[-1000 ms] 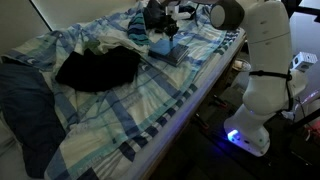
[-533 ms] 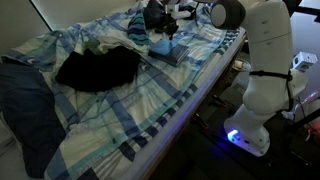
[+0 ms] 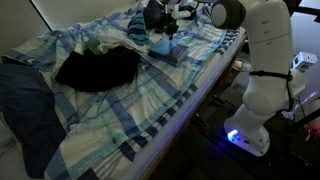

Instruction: Open the front cover of the book

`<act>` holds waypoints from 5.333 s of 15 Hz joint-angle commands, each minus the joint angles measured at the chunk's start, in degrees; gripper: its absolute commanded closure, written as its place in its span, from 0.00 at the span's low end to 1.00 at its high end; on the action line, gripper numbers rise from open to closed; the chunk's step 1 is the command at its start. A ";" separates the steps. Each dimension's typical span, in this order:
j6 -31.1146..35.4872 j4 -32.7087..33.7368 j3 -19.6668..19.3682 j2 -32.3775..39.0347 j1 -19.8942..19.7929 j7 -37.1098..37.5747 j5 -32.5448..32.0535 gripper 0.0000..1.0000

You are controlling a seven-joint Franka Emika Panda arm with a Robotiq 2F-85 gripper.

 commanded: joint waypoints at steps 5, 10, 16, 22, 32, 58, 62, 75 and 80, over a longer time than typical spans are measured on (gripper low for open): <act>0.99 -2.05 -0.65 -1.24 0.16 0.75 -0.34 0.94; 1.76 -2.29 -1.13 -0.99 0.53 1.82 -0.94 0.94; 2.14 -3.30 -1.33 -0.97 0.92 2.33 -1.39 0.94; 2.17 -4.07 -1.19 -1.42 1.43 2.10 -1.70 0.94; 2.58 -4.75 -1.00 -2.33 1.63 1.60 -1.92 0.94; 5.13 -7.60 -0.81 -6.34 2.18 0.65 -1.76 0.94; 6.24 -8.86 -0.95 -7.69 2.36 0.90 -1.80 0.94; 5.81 -6.32 -0.90 -5.15 1.87 1.37 -0.99 0.94; 6.94 -6.08 -1.25 -4.07 1.73 2.42 -1.19 0.95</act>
